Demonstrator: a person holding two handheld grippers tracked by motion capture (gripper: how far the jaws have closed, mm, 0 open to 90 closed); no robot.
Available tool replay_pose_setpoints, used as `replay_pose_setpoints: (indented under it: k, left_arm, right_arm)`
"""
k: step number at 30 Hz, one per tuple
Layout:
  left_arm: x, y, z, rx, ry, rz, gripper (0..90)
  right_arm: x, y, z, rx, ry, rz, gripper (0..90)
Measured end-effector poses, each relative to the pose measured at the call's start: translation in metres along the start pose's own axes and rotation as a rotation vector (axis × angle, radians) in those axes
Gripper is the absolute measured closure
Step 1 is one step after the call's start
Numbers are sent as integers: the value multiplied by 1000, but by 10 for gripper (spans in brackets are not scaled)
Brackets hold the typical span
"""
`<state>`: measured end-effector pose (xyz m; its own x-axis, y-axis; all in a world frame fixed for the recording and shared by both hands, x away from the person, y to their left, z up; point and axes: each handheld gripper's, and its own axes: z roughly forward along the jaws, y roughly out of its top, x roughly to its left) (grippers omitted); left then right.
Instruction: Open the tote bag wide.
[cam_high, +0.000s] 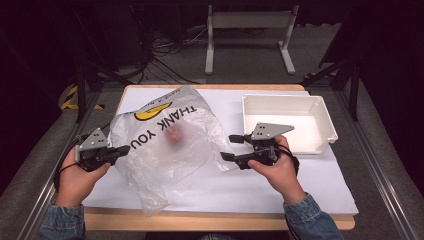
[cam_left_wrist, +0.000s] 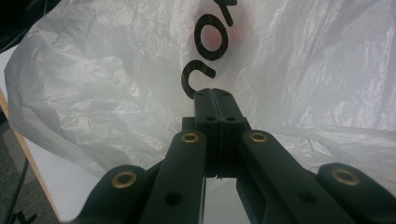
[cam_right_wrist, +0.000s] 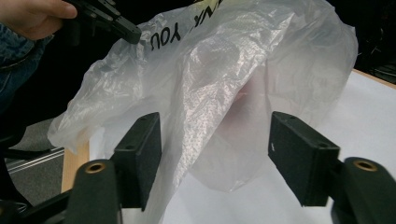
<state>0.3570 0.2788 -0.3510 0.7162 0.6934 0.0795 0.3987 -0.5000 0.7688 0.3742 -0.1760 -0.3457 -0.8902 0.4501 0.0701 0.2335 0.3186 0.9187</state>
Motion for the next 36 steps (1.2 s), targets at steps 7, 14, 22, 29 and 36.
replay_pose_setpoints:
  k: [7,14,22,29,36]
  left_arm:
    - [1,0,-2,-40,21,-4,900]
    - [-24,17,-17,-123,-63,91,782]
    - [-69,39,5,-127,-257,174,772]
    - [-76,45,55,-38,-247,163,796]
    - [-71,46,78,-10,-233,120,782]
  right_arm:
    - [-5,8,9,-6,2,-4,490]
    - [-13,14,26,8,0,-4,538]
    - [-14,13,33,-3,13,4,543]
    - [-12,13,35,-6,24,2,550]
    - [-10,14,33,-11,21,-1,554]
